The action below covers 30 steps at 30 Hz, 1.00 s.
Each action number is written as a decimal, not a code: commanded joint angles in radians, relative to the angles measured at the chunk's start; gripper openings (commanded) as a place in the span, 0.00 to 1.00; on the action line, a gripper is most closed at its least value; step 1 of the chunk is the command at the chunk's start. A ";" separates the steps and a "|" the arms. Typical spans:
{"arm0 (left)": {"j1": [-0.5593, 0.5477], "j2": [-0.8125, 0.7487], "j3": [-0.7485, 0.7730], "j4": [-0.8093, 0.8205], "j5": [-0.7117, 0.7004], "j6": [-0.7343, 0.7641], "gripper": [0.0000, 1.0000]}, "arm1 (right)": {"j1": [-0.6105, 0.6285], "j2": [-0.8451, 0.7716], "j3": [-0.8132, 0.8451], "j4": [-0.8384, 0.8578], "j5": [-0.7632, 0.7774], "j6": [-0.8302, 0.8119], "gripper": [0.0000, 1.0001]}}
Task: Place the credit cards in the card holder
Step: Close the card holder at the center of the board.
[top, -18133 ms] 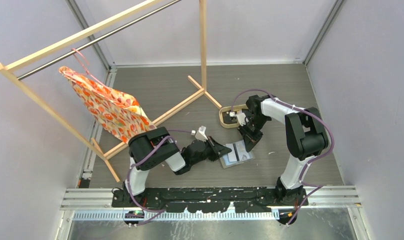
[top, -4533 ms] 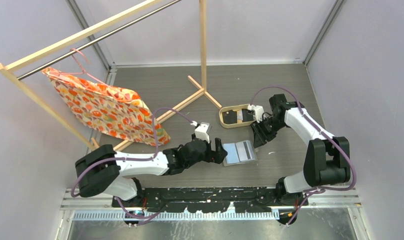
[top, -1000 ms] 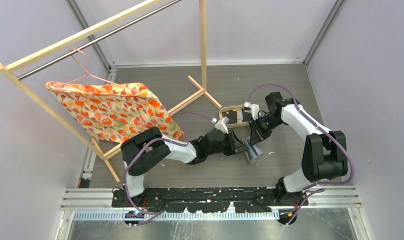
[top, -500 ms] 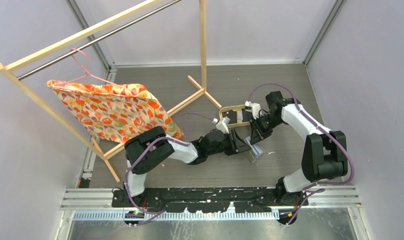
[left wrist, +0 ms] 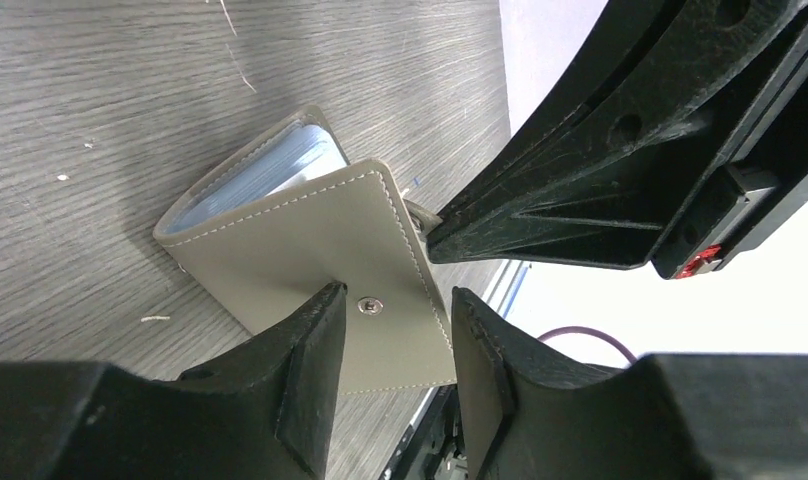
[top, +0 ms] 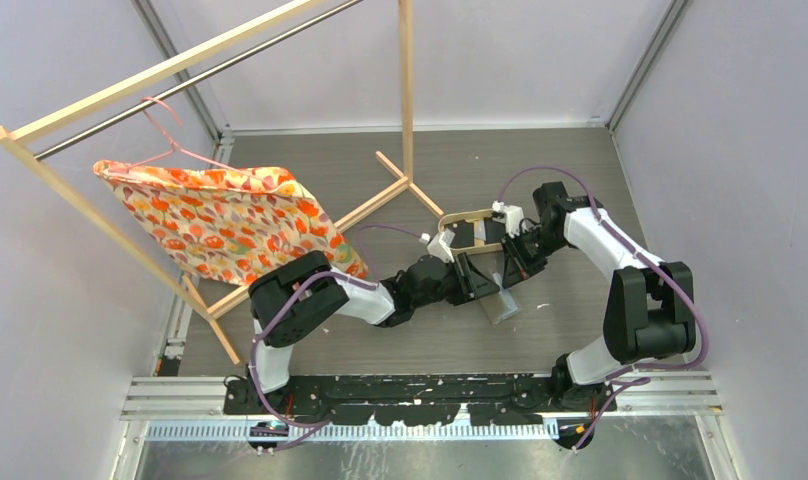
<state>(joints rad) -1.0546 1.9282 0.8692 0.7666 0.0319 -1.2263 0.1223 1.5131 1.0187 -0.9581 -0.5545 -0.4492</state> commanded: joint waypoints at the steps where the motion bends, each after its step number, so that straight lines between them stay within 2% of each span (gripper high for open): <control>1: 0.006 -0.001 0.017 0.048 -0.025 0.027 0.45 | -0.005 -0.032 0.034 -0.008 -0.014 -0.005 0.01; 8: 0.009 0.011 0.025 0.043 -0.059 0.045 0.47 | -0.008 -0.031 0.036 -0.018 -0.026 -0.012 0.01; 13: 0.011 -0.001 0.003 0.111 -0.072 0.085 0.50 | -0.013 -0.032 0.037 -0.029 -0.033 -0.026 0.01; 23: 0.028 -0.019 0.002 0.116 -0.054 0.144 0.52 | -0.027 -0.032 0.044 -0.047 -0.033 -0.052 0.01; 26: 0.033 -0.018 0.010 0.101 -0.051 0.154 0.48 | -0.030 -0.039 0.044 -0.051 -0.044 -0.058 0.01; 30: 0.033 0.018 0.069 0.062 -0.010 0.163 0.31 | -0.032 -0.033 0.047 -0.058 -0.061 -0.067 0.01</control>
<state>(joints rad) -1.0260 1.9327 0.8711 0.8150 -0.0128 -1.1015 0.0937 1.5131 1.0245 -0.9924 -0.5694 -0.4953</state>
